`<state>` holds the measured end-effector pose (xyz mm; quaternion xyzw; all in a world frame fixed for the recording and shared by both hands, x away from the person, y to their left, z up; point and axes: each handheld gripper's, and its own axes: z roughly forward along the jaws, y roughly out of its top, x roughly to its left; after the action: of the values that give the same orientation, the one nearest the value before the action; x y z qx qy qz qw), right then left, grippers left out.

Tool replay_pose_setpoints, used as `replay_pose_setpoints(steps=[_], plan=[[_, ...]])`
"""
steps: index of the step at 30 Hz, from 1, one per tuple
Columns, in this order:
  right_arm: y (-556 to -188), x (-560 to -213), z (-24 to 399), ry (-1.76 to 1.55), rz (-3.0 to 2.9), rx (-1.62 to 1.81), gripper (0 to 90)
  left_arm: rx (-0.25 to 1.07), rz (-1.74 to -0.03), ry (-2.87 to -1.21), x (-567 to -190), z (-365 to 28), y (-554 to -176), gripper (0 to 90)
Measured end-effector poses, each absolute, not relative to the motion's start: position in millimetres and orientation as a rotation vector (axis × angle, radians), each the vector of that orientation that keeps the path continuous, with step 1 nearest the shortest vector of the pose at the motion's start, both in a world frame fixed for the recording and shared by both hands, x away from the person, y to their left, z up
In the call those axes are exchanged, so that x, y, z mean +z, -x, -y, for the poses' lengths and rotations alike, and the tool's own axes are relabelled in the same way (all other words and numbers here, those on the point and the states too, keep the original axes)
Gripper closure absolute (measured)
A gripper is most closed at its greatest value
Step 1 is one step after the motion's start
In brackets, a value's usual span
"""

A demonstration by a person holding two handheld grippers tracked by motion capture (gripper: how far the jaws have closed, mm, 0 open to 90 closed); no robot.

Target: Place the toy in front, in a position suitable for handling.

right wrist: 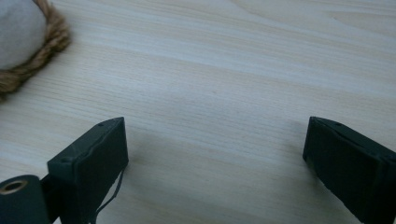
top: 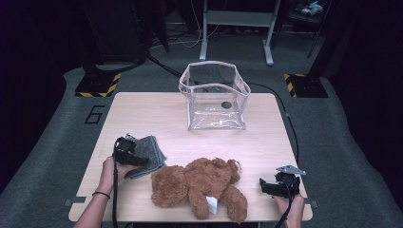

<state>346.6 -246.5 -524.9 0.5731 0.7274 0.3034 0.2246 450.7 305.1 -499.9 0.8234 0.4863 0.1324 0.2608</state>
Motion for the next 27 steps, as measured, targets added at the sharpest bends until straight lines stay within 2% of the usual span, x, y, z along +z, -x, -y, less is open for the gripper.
replay_pose_setpoints(steps=[3, 9, 12, 13, 14, 18, 22, 27], plan=[[-346, -527, 248, -1.564, -1.992, 0.833, 5.8, 0.363, -1.328, -2.245, -500, -301, -454, 19.9], [-348, -528, 251, -1.568, -1.972, 0.838, 5.5, 0.384, -1.36, -2.257, -502, -295, -456, 31.5], [-349, -529, 252, -1.566, -1.967, 0.842, 5.6, 0.395, -1.374, -2.25, -500, -296, -457, 45.3], [-349, -529, 252, -1.569, -1.962, 0.849, 6.1, 0.398, -1.373, -2.246, -500, -296, -458, 59.6], [-349, -529, 252, -1.569, -1.962, 0.849, 6.1, 0.395, -1.373, -2.233, -500, -296, -458, 59.6], [-348, -529, 254, -1.566, -1.965, 0.851, 6.2, 0.416, -1.365, -2.251, -499, -292, -461, 75.1], [-349, -529, 254, -1.569, -1.958, 0.851, 5.9, 0.414, -1.354, -2.248, -499, -292, -461, 79.1], [-352, -529, 256, -1.574, -1.955, 0.848, 5.8, 0.386, -1.339, -2.232, -495, -296, -461, 80.1]])
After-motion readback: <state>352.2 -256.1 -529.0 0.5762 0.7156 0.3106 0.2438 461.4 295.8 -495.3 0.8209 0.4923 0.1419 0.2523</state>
